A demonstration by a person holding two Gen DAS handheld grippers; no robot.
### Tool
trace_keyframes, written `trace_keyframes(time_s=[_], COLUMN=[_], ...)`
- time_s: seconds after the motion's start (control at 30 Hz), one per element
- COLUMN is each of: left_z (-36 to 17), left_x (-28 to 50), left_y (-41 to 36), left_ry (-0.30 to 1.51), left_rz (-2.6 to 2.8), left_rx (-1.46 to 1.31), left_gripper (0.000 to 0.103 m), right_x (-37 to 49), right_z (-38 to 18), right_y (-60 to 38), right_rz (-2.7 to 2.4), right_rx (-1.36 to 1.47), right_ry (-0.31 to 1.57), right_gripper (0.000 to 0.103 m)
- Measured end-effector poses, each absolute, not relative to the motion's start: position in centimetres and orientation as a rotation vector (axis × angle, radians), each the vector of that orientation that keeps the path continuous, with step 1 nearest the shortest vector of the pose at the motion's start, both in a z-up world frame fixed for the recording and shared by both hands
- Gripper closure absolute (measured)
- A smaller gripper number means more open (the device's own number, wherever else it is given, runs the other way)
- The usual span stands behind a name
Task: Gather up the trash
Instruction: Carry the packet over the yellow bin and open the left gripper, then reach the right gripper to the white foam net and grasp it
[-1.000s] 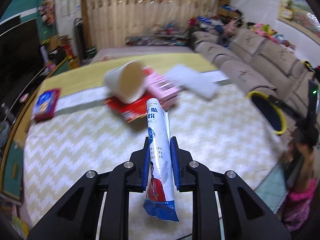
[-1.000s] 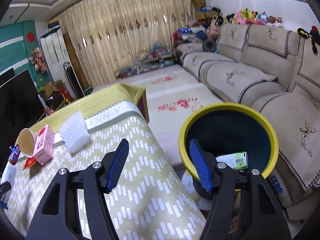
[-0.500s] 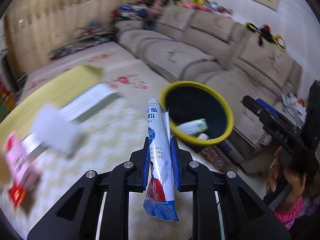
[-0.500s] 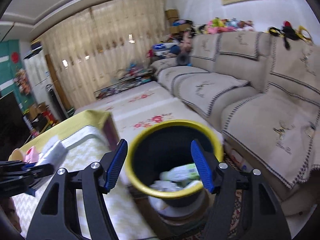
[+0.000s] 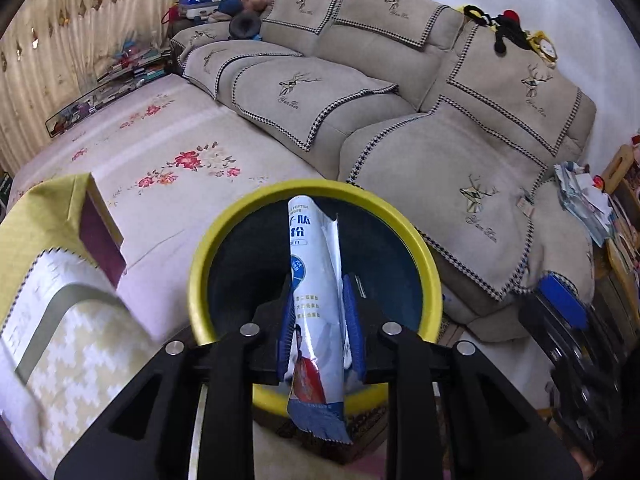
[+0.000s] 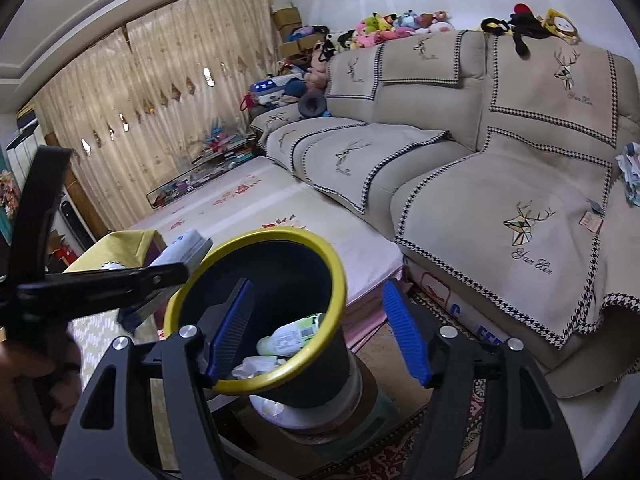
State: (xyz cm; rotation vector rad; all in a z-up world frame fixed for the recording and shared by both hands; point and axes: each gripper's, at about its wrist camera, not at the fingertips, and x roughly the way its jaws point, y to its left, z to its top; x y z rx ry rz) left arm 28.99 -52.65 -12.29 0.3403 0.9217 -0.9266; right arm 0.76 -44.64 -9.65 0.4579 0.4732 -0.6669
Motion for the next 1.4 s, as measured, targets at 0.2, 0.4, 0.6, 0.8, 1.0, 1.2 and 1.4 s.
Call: trace_keyframes(time_s=[0.2, 0.4, 0.6, 0.8, 1.0, 1.2, 1.4], left_z=[-12.3, -8.6, -4.8, -4.3, -6.0, -7.6, -8.7], left_x=[30.0, 27.6, 24.9, 23.9, 23.7, 24.7, 25.1], left_y=[-53.0, -45.5, -33.7, -20.3, -8.9, 0.5, 4.3], left_ry=[0.908, 0.78, 0.636, 0.55, 0.503, 0.464, 0.468], left_rz=[-0.873, -0.864, -0.773, -0.559, -0.309, -0.133, -0.115], left_rx=[0.292, 0.192, 0.047, -0.052, -0.035, -0.079, -0.169], left_gripper=[0.023, 0.011, 0.005, 0.005, 0.005, 0.005, 0.005], right_x=[0.6, 1.2, 3.0, 5.9, 9.8, 15.8, 23.3], right_z=[-10.0, -9.9, -9.2, -8.2, -7.5, -6.7, -6.5], right_y=[-45.3, -44.0, -41.5, -37.2, -32.4, -26.8, -20.2], right_rz=[-0.67, -0.63, -0.574, -0.499, -0.394, -0.179, 0.019], right_rx=[0.465, 0.447, 0.409, 0.34, 0.267, 0.232, 0.122], right_ry=[0.48, 0.495, 0.508, 0.535, 0.577, 0.642, 0.719], right_gripper=[0.037, 0.036, 0.033, 0.033, 0.033, 0.033, 0.033])
